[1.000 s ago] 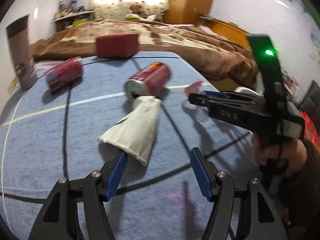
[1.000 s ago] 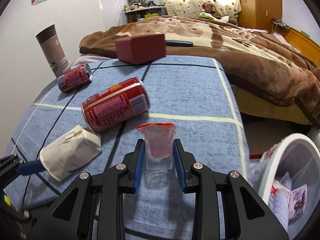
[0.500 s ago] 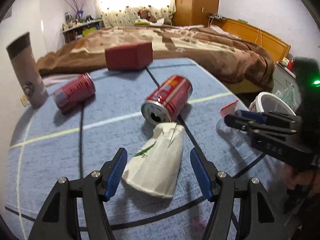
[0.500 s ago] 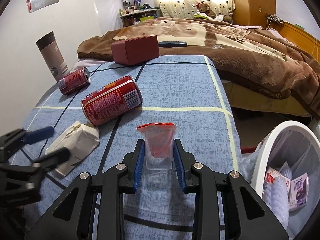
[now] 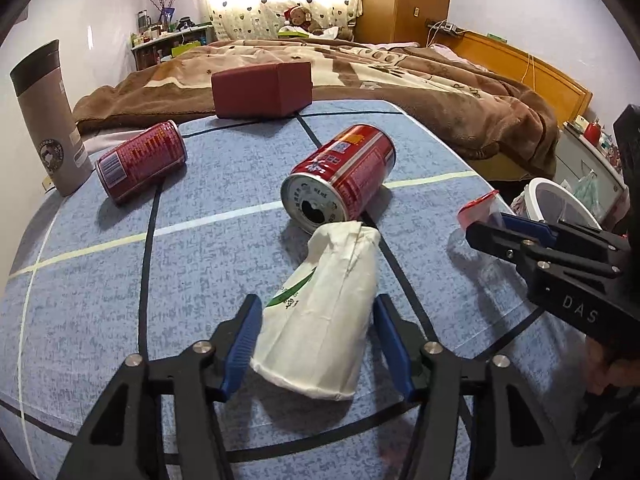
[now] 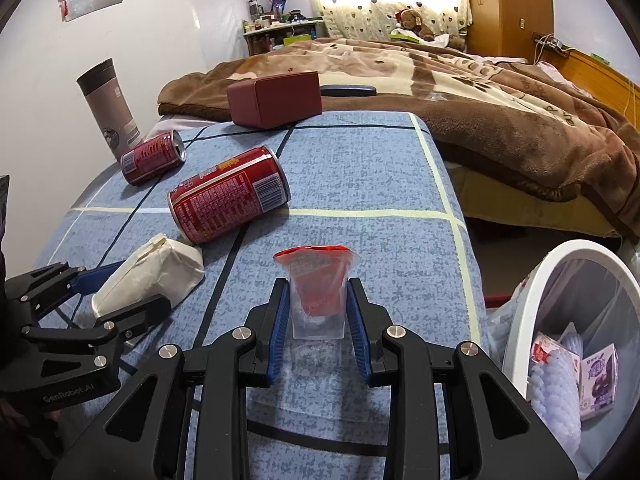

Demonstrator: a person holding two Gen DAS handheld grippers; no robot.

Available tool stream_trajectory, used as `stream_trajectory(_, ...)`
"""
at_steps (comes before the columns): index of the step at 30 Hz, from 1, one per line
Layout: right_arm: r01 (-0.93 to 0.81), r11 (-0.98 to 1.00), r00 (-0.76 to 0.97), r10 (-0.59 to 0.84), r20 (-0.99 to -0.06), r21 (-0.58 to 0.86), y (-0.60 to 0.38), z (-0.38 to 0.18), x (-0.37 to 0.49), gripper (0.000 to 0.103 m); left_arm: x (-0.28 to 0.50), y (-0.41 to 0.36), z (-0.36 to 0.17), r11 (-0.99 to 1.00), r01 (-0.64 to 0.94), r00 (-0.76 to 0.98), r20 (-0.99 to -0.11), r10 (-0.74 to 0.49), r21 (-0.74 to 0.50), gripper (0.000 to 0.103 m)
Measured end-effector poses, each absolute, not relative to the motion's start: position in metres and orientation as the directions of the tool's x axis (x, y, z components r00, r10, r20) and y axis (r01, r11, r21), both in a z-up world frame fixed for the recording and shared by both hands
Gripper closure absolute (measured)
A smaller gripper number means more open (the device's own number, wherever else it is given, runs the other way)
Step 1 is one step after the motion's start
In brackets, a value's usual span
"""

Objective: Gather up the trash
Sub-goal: 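Grasp the beige paper wrapper with the left tool while right tool holds the cup, then carry the paper wrapper and plastic cup over the white bin with both tools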

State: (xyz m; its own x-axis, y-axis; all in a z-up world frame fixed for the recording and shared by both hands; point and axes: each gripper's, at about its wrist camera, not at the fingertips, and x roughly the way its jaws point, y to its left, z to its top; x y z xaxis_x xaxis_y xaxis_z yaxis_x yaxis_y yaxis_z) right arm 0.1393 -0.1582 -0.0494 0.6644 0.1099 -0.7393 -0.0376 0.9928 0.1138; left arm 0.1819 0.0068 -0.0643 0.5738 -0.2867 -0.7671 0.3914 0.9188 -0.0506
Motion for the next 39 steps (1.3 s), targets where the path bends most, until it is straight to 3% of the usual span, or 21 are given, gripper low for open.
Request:
stream_trajectory(6, -0.041, 0.992, 0.674, 0.116, -0.73, 0.12, -0.16, -0.046, 0.134, 0.073, 0.174, 0.002, -0.06, 0.924, 0.381, 0.596, -0.754, -0.278, -0.039, 0.066)
stream_trajectory(13, -0.037, 0.991, 0.685, 0.12, -0.718, 0.129, -0.162, -0.042, 0.128, 0.073, 0.164, -0.001, -0.055, 0.928, 0.369, 0.604, -0.746, -0.279, -0.049, 0.074)
stream_trajectory(39, 0.013, 0.986, 0.766, 0.095, -0.636, 0.164, -0.199, -0.01, 0.086, 0.073, 0.119, -0.042, -0.005, 0.901, 0.426, 0.658, -0.654, -0.374, -0.087, 0.075)
